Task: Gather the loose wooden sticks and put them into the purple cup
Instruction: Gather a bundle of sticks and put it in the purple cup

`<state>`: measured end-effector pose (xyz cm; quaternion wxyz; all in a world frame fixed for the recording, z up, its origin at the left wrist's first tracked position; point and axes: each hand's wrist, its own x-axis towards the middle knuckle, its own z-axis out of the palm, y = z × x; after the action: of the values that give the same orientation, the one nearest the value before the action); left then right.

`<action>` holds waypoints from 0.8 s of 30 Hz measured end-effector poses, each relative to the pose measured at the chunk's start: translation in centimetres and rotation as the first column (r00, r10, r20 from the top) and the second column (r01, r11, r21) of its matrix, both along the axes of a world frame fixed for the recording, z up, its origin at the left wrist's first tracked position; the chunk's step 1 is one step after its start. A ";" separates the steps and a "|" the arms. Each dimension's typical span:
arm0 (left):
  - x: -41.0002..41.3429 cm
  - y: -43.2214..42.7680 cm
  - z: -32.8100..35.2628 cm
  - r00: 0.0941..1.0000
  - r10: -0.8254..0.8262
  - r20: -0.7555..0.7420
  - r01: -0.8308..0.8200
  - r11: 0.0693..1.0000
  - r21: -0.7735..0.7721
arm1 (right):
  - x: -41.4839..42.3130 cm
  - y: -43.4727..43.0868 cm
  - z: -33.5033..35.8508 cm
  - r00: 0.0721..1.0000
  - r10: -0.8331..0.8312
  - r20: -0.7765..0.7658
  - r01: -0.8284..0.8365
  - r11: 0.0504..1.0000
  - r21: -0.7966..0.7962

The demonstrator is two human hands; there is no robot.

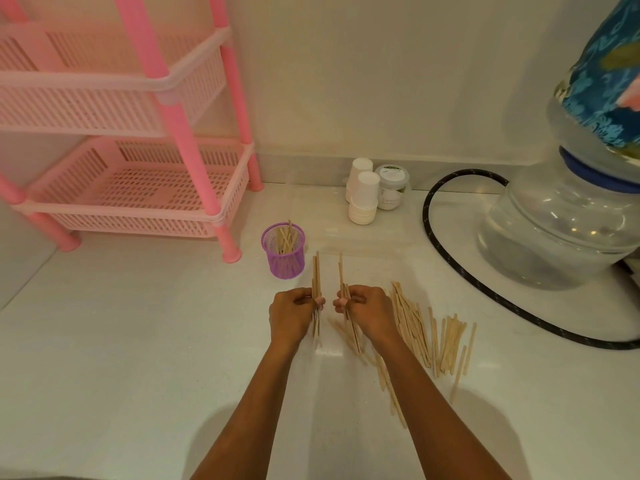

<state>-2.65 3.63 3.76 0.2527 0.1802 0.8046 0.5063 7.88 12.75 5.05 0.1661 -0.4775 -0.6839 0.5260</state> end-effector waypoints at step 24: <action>-4.3 1.1 5.2 0.992 0.126 -0.028 -0.100 0.887 0.450 | -7.4 0.2 5.0 0.925 0.078 -0.372 -0.030 0.991 0.133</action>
<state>-6.93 4.76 8.98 0.1517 0.2006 0.6822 0.6865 0.47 12.97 10.07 0.3088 -0.3375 -0.6838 0.5685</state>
